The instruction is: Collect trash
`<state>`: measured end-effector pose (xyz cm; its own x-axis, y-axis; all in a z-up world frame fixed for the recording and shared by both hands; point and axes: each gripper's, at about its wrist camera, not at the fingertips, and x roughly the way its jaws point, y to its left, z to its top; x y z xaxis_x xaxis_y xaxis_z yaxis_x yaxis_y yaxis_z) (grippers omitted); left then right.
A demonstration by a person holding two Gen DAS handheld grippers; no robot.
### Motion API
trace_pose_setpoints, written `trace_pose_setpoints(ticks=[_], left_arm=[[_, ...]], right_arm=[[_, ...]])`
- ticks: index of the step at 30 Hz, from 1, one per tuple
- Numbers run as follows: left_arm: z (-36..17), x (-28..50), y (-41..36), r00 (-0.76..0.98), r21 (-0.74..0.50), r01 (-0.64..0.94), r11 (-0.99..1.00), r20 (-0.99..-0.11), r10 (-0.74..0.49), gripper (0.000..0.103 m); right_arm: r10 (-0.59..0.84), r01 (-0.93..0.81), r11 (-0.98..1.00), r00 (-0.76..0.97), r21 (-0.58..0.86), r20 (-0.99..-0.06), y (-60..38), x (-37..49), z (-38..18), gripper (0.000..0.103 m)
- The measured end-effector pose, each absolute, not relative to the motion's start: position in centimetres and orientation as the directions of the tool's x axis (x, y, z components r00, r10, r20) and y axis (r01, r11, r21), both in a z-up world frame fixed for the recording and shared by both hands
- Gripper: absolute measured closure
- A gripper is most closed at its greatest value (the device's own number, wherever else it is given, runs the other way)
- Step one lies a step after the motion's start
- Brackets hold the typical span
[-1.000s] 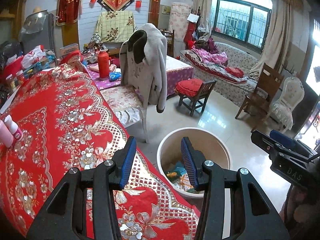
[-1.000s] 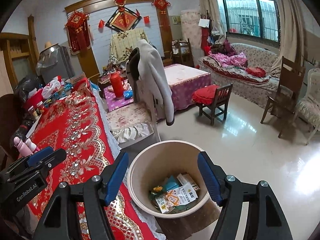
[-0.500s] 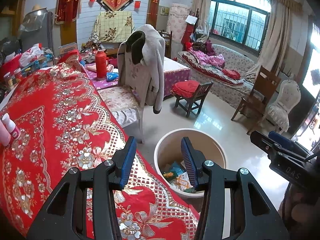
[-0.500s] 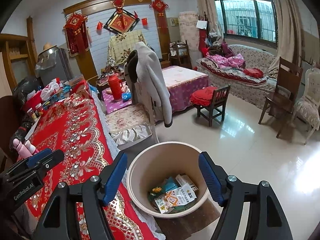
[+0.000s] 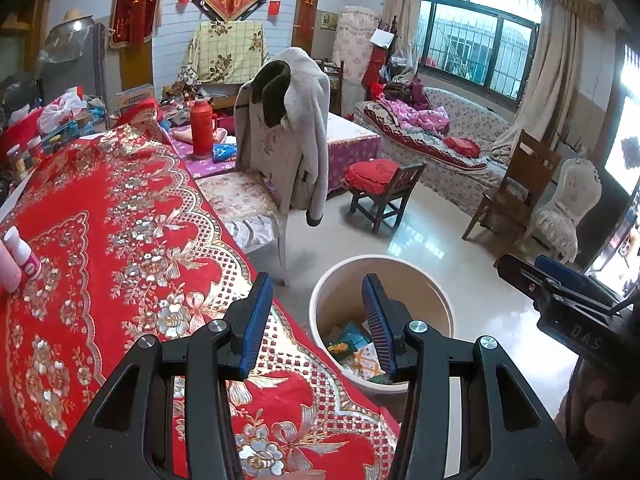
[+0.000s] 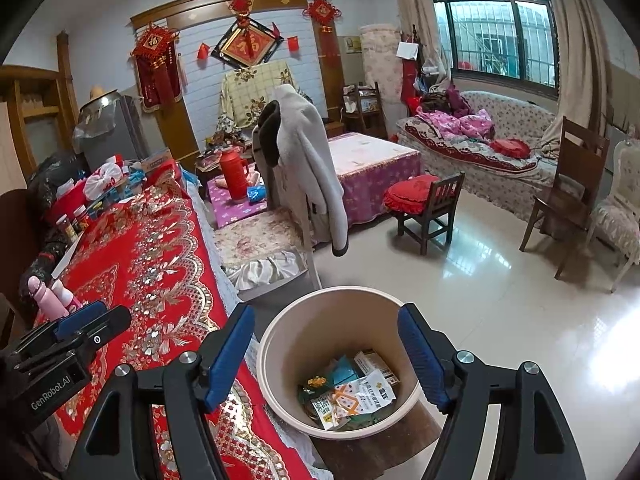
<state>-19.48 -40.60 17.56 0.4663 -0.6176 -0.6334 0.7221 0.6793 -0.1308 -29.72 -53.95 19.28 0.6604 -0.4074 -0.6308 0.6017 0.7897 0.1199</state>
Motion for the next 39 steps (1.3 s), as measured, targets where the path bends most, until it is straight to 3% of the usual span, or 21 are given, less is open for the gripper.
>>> trace_pose_setpoints(ticks=[39], left_arm=[[16.9,-19.3,-41.5,0.428,-0.146,0.734,0.664,-0.659,-0.618,0.058]], right_arm=[[-0.402,0.606,0.787,0.649,0.119,-0.646,-55.0,-29.8,18.2,0.03]])
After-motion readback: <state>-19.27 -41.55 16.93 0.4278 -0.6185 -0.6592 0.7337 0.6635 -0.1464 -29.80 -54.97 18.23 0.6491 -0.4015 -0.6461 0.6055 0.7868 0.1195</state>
